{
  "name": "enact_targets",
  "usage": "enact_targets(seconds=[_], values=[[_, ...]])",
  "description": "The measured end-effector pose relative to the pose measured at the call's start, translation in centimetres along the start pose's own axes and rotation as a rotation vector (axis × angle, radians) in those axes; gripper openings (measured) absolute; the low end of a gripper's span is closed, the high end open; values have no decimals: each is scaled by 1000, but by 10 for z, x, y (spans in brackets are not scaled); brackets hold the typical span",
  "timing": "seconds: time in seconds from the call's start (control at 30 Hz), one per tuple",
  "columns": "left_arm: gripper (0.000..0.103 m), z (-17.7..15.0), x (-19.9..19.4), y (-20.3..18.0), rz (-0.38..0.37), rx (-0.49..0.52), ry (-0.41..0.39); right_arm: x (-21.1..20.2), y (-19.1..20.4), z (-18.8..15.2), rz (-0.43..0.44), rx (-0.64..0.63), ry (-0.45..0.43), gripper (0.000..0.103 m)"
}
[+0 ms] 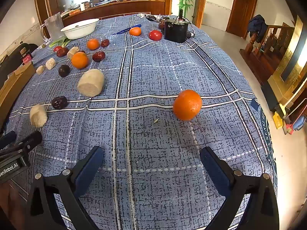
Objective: Organize fruits
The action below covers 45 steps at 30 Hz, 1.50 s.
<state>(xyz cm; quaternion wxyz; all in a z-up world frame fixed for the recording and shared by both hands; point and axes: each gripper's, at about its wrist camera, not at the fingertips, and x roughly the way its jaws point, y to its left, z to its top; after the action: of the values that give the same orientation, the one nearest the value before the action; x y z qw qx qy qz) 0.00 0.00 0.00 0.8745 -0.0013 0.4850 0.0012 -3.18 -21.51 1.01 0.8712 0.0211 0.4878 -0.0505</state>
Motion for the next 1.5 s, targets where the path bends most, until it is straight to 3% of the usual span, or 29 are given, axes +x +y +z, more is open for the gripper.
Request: enact_targets(seconds=[1.5], values=[[103, -1, -3, 6, 4, 8, -2, -2, 8, 5, -9, 34, 20, 102]])
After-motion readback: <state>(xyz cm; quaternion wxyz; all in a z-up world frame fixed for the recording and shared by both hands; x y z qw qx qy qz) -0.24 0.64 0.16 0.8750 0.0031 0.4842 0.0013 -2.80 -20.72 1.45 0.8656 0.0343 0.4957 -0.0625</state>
